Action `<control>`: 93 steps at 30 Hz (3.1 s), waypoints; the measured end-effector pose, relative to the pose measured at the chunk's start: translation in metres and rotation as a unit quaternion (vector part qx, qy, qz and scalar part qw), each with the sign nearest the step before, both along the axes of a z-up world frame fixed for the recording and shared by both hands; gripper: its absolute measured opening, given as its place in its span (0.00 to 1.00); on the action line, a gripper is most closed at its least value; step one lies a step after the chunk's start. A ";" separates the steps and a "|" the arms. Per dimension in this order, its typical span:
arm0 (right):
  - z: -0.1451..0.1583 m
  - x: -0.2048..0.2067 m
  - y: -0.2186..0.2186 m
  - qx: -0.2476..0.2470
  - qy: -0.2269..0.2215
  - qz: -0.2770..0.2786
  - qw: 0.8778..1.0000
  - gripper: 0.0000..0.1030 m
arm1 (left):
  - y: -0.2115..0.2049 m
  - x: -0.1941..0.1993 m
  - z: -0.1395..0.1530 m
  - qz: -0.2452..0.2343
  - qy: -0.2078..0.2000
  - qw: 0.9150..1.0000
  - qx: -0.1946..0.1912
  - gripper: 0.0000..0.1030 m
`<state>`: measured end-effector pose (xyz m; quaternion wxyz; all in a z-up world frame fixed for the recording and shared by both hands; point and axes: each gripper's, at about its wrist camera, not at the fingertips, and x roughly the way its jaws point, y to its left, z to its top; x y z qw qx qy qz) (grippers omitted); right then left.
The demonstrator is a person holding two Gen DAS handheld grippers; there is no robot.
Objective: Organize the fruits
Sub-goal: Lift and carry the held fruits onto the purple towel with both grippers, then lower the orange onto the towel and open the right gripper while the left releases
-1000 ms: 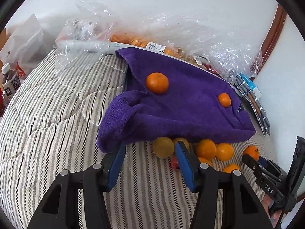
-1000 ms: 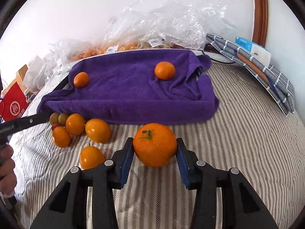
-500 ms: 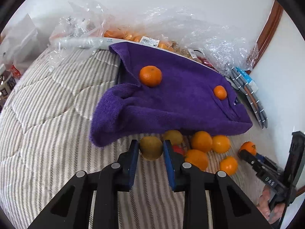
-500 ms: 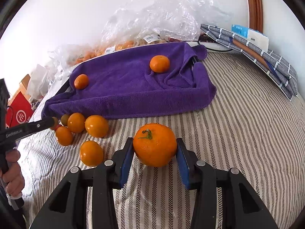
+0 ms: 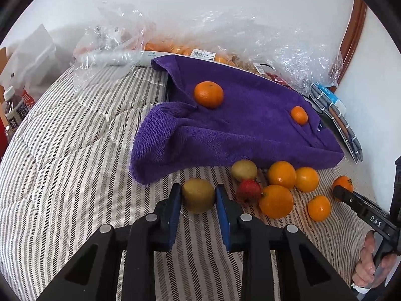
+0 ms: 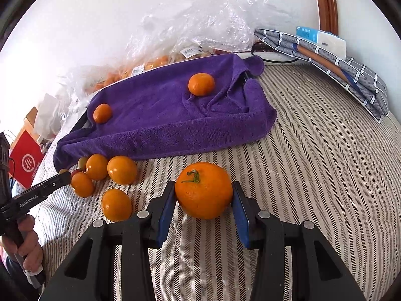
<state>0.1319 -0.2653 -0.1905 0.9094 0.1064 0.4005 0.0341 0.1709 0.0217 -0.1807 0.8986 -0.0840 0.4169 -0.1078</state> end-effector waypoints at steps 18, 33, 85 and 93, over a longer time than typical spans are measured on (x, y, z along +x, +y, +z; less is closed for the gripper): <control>0.003 -0.004 -0.001 0.012 -0.014 0.001 1.000 0.42 | 0.003 -0.016 0.013 -0.003 -0.049 0.999 -0.009 0.25; 0.009 -0.013 -0.004 0.015 -0.039 -0.017 0.999 0.42 | 0.012 -0.026 0.029 0.015 -0.082 0.996 -0.024 0.25; 0.024 0.095 0.003 -0.004 -0.077 0.016 0.997 0.44 | -0.029 0.087 0.025 0.005 -0.059 0.998 -0.002 0.25; 0.035 0.085 -0.001 0.006 -0.109 0.003 0.994 0.55 | -0.032 0.090 0.020 0.002 -0.048 0.999 0.007 0.25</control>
